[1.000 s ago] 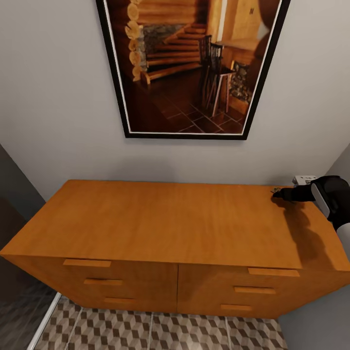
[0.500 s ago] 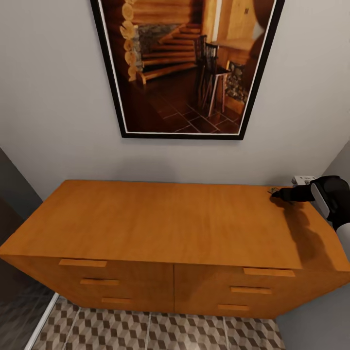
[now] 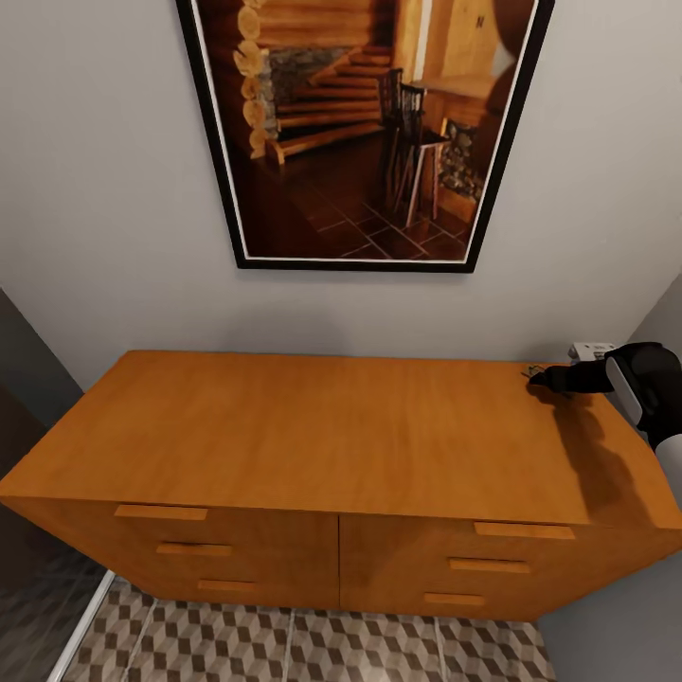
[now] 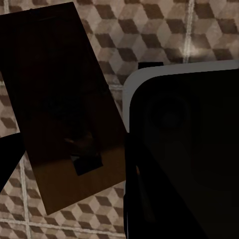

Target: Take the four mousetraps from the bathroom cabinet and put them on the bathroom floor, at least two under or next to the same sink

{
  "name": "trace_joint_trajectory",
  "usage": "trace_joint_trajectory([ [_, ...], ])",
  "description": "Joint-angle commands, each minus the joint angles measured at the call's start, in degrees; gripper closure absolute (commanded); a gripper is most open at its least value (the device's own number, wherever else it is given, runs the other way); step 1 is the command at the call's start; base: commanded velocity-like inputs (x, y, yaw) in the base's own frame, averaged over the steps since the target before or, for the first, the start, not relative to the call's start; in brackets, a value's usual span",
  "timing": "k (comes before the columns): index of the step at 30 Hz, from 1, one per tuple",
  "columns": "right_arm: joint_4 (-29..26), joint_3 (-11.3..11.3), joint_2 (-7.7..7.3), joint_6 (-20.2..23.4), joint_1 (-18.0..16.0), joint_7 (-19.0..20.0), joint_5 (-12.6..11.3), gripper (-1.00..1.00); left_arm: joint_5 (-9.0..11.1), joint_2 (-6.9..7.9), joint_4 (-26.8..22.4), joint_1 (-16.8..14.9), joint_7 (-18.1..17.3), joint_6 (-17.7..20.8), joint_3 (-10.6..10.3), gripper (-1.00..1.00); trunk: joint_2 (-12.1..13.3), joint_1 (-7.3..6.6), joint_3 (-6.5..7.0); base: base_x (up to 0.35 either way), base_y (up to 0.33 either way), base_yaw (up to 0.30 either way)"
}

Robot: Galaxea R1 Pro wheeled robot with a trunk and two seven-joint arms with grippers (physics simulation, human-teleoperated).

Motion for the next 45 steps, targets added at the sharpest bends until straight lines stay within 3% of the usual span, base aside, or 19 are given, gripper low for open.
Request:
trace_joint_trajectory([
  [1,0.08,0.35,-0.09,0.13,0.01,-0.25,0.53,-1.0,0.28,0.0,0.01,-0.02,0.19,-0.14,-0.5,1.0,-0.02,0.01,-0.06,0.0,0.0,0.0],
  [45,0.08,0.35,-0.09,0.05,0.01,-0.02,0.53,-1.0,0.29,0.0,0.01,-0.02,0.19,-0.14,-0.5,1.0,-0.02,0.01,-0.06,0.013,-0.001,0.0],
])
